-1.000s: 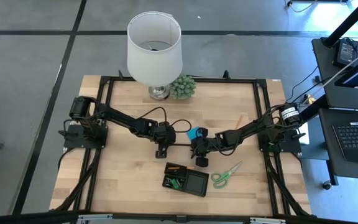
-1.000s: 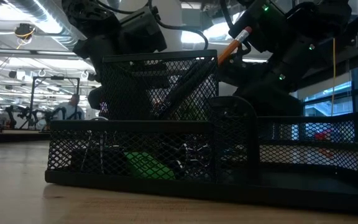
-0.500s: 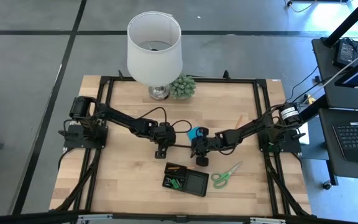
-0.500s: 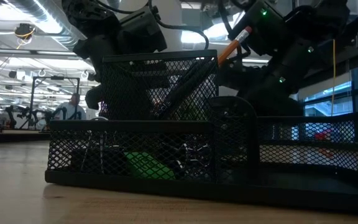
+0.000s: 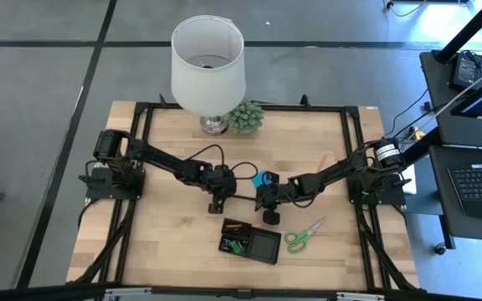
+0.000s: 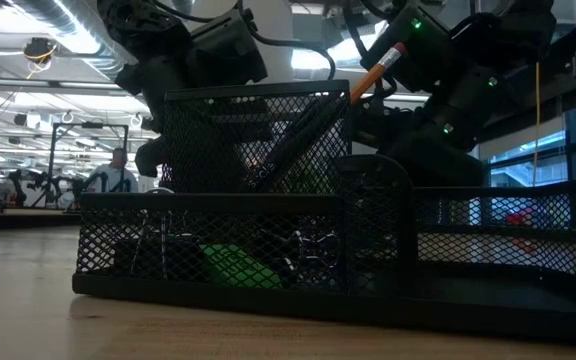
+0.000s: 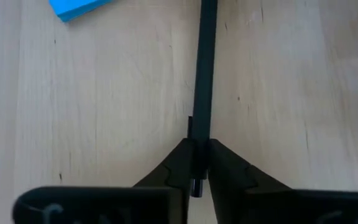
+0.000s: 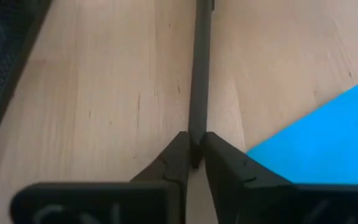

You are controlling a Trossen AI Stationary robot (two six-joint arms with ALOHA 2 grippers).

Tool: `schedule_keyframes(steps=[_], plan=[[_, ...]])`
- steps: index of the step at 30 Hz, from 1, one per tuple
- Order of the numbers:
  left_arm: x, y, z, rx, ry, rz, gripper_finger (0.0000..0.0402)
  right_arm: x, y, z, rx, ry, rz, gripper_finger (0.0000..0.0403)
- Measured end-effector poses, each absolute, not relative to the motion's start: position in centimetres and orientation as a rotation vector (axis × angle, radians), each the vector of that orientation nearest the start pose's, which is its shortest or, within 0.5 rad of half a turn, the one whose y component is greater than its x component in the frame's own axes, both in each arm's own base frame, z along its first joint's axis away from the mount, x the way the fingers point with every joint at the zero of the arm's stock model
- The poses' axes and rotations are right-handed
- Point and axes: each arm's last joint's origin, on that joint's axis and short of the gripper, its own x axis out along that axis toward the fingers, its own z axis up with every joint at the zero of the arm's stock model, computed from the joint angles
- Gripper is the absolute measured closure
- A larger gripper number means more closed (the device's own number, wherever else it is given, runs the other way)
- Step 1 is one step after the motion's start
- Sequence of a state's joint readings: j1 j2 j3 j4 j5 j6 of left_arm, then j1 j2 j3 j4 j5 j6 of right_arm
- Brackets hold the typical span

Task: Pick and place office supplies into organizer
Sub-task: Put the black pen into the desk organizer

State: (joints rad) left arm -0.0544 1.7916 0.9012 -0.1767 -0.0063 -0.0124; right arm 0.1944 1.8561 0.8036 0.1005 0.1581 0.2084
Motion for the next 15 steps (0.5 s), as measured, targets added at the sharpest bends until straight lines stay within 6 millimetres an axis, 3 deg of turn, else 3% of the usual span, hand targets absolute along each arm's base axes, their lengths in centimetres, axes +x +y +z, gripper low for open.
schedule_keyframes(steps=[6,15], plan=[[32.65,-1.79,12.36,0.018,1.046,-0.035,0.0307,31.83,5.83,9.50,0.034,0.939,-0.053,0.0380],[32.74,-1.84,12.41,-0.018,1.036,-0.029,0.0243,31.82,5.83,9.47,0.080,0.932,-0.073,0.0381]])
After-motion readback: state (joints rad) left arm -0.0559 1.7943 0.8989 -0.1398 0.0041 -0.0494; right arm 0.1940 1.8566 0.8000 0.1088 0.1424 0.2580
